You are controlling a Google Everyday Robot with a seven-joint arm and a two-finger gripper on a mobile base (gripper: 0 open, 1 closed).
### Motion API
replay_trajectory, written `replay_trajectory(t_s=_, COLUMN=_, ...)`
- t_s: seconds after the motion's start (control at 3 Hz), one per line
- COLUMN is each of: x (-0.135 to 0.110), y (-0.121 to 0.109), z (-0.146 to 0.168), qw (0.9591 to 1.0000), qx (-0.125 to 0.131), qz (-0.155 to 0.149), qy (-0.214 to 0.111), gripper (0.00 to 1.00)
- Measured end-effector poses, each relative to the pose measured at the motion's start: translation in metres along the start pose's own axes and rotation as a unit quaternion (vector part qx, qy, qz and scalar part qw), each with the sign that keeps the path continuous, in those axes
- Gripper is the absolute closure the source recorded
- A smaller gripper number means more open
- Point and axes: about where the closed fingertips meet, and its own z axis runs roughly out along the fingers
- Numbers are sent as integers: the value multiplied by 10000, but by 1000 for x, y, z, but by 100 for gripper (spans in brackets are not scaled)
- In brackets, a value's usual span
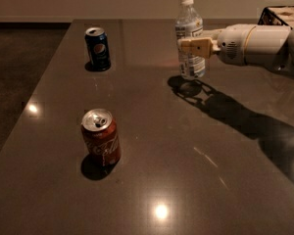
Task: Place blue plastic bottle upright
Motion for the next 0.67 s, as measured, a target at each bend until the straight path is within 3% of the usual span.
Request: replay_trajectory(t_s=0.67, x=21, y=-1, z=-10, qw=9981, qx=220, qz=160, qy=-550, gripper=100)
